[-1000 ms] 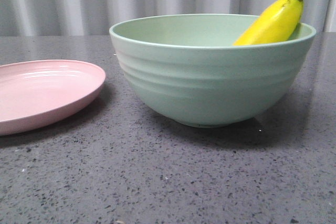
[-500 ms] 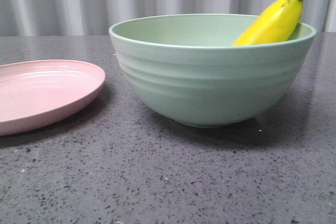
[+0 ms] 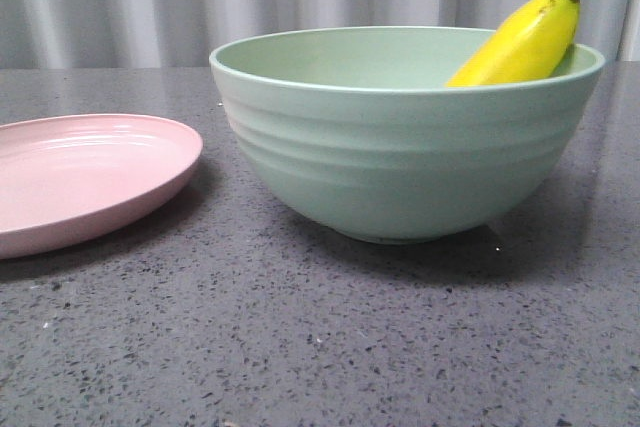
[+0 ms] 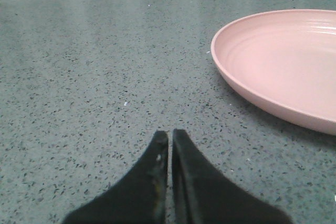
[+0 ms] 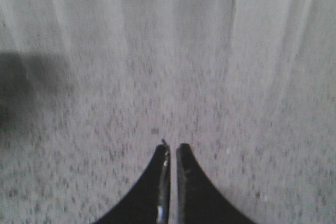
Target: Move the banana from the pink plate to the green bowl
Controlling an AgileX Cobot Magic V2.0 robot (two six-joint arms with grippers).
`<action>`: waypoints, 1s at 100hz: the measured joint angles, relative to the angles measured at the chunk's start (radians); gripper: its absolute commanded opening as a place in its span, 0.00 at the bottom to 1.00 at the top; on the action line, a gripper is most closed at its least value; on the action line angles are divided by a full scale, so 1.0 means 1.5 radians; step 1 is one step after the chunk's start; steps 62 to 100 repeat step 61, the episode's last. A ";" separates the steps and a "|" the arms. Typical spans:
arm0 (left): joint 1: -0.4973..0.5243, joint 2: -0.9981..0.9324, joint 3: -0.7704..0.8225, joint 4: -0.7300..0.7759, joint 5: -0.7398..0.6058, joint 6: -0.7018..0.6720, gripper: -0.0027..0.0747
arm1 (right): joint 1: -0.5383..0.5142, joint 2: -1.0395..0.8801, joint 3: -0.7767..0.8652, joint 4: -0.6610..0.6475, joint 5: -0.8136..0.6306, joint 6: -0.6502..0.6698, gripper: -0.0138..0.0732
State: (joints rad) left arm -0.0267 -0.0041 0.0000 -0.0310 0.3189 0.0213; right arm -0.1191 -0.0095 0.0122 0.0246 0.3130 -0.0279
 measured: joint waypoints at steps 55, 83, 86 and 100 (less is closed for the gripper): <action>0.000 0.000 0.000 0.000 0.000 0.000 0.01 | 0.000 0.000 -0.001 0.000 0.010 0.001 0.10; 0.000 0.000 0.000 0.000 0.000 0.000 0.01 | 0.000 0.000 -0.001 0.000 0.010 0.001 0.10; 0.000 0.000 0.000 0.000 0.000 0.000 0.01 | 0.000 0.000 -0.001 0.000 0.010 0.001 0.10; 0.000 0.000 0.000 0.000 0.000 0.000 0.01 | 0.000 0.000 -0.001 0.000 0.010 0.001 0.10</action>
